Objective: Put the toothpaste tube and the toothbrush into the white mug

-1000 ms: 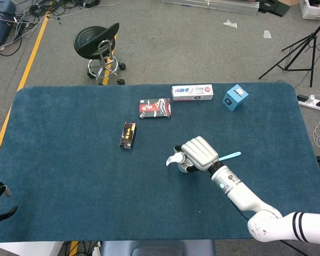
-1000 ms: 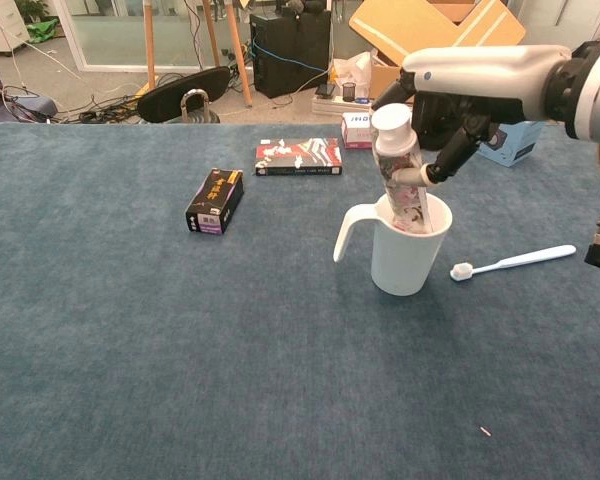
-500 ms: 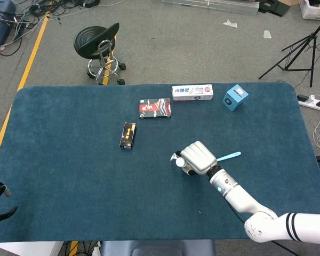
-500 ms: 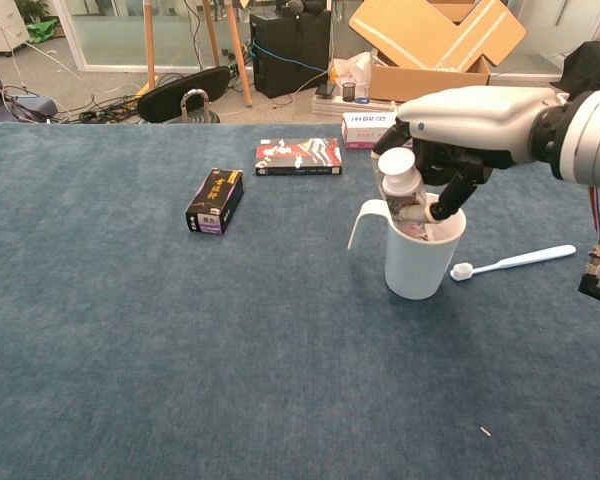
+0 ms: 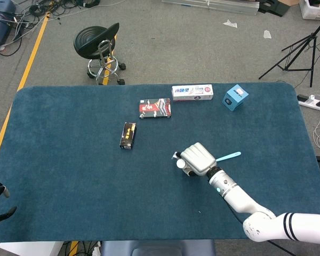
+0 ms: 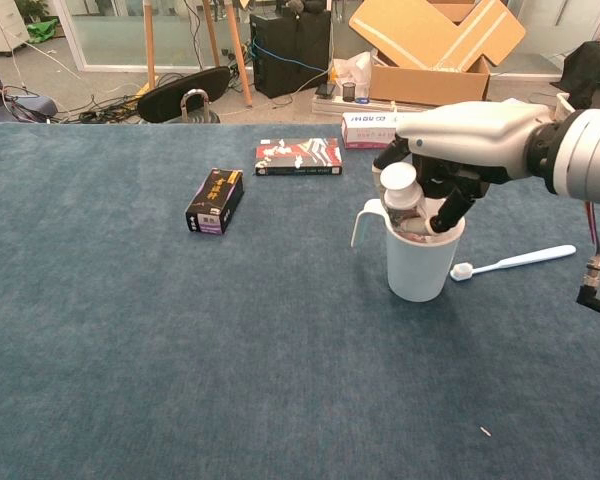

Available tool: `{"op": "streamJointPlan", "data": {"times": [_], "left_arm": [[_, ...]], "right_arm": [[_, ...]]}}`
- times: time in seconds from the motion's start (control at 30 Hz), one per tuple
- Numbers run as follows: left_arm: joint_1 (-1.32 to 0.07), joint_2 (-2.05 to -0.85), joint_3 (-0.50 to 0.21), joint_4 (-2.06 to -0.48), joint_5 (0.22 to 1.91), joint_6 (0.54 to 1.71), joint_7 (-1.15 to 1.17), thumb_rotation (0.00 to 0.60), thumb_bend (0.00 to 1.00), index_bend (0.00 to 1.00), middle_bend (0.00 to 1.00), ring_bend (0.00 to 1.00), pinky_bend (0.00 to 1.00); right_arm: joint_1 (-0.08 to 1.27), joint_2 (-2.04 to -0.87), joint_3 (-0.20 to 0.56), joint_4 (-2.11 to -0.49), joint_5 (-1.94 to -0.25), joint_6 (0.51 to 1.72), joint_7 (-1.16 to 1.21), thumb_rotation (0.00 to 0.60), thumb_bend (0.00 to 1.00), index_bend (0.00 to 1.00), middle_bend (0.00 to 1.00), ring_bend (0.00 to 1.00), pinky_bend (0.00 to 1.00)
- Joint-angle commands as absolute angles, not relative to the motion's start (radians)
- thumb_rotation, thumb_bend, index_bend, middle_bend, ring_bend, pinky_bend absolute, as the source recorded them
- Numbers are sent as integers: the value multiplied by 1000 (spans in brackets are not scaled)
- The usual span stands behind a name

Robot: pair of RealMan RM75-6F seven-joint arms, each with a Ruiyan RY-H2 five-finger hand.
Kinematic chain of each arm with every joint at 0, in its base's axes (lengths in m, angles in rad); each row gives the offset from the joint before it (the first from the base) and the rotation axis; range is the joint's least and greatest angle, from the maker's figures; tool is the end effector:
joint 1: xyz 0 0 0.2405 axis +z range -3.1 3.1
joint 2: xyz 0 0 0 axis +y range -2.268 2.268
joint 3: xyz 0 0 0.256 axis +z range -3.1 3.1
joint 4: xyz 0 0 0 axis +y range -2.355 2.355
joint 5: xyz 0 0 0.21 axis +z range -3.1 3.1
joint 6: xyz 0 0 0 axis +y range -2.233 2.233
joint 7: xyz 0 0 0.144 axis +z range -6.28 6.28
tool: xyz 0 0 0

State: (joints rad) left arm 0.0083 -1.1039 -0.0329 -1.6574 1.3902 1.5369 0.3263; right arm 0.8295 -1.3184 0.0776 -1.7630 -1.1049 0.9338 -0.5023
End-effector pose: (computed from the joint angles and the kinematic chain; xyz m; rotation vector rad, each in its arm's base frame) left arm -0.3314 0.1459 0.1701 -1.3265 -0.7680 -0.5615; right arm -0.1197 -0.3179 0.0211 2.1028 -0.7405 0.8170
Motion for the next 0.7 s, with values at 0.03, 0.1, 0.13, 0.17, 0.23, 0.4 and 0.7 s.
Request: {"op": "streamJointPlan", "data": {"times": [0.03, 0.1, 0.13, 0.17, 0.23, 0.4, 0.7], "left_arm": [[8, -1105, -33, -1656, 1390, 1536, 327, 600, 0, 521, 377, 305, 417], [8, -1107, -32, -1655, 1389, 1535, 327, 600, 0, 522, 377, 305, 417], [8, -1108, -32, -1654, 1388, 1534, 327, 600, 0, 522, 377, 305, 417], [8, -1108, -32, -1653, 1388, 1533, 327, 600, 0, 522, 377, 305, 417], [8, -1110, -32, -1652, 1387, 1532, 328, 600, 0, 522, 377, 305, 417], [5, -1114, -32, -1651, 1386, 1527, 331, 600, 0, 522, 377, 305, 417], [4, -1118, -31, -1652, 1385, 1524, 337, 600, 0, 523, 377, 305, 417]], "right_arm": [[827, -1316, 76, -1763, -1103, 934, -502, 600, 285, 712, 1000, 1000, 1000], [824, -1314, 74, -1764, -1102, 934, -502, 600, 282, 697, 1000, 1000, 1000], [822, -1313, 73, -1764, -1102, 935, -500, 600, 281, 687, 1000, 1000, 1000], [820, -1312, 72, -1765, -1102, 936, -499, 600, 280, 682, 1000, 1000, 1000], [816, -1309, 70, -1767, -1104, 938, -497, 600, 279, 671, 1000, 1000, 1000], [804, -1300, 61, -1772, -1106, 941, -494, 600, 276, 637, 1000, 1000, 1000], [788, -1292, 56, -1766, -1107, 942, -481, 600, 256, 520, 1000, 1000, 1000]]}}
